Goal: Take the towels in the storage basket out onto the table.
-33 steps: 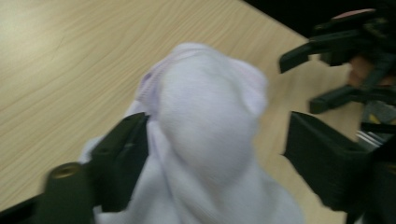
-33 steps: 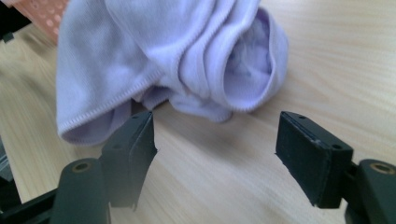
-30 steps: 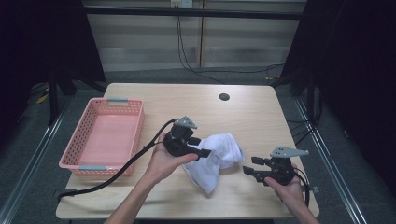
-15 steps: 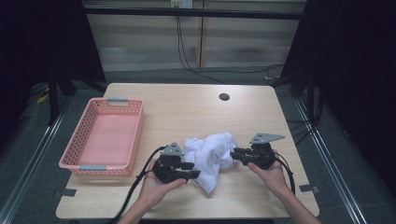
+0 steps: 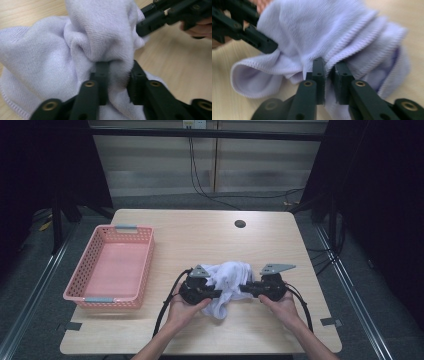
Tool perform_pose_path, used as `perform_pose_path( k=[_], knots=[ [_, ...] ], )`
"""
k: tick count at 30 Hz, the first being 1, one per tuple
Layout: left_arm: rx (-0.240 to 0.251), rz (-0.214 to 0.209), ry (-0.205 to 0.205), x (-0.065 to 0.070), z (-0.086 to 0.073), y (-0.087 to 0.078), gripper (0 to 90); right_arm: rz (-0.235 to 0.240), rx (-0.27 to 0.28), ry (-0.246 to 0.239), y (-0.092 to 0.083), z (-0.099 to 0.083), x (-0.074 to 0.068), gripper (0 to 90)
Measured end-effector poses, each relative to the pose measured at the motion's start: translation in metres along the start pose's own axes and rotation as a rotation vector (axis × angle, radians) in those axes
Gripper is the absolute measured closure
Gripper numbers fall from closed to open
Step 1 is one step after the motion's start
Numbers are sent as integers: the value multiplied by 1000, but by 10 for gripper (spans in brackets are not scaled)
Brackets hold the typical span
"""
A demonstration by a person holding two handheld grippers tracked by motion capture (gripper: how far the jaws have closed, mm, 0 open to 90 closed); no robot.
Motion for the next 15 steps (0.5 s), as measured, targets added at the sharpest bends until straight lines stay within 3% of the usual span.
perform_pose_path(
  k=[2,3,5,7,8,10,11,12,14,15],
  knots=[
    [75,-65,-43,-4,3,-14,781,-13,51,39,-11,6,8,844],
    [89,-78,-46,-5,3,-18,784,-26,77,62,-19,9,13,855],
    [91,-74,-22,-3,7,-28,787,-39,101,78,-27,13,20,877],
    [140,-102,-23,-1,10,-38,787,-35,120,94,-35,17,27,877],
    [140,-118,-22,0,11,-42,787,-35,143,105,-41,20,30,877],
    [144,-116,-4,4,15,-48,797,-51,161,111,-47,27,33,881],
    [160,-123,-8,5,17,-53,813,-83,167,105,-50,32,35,882],
    [180,-141,-12,5,20,-59,813,-87,179,111,-53,36,38,882],
    [194,-105,14,7,25,-70,840,-107,202,117,-62,45,45,882],
    [209,-108,15,7,27,-78,841,-117,216,123,-66,49,49,882]
  ],
)
Point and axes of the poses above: each handheld gripper's, and its own axes: y roughly forward along the jaws, z roughly out of its top, x roughly to its right, the point moved 1 cm from there along y, roughly forward along the jaws, and after that the axes turned 13 degrees about -z, right-handed, at the moved point
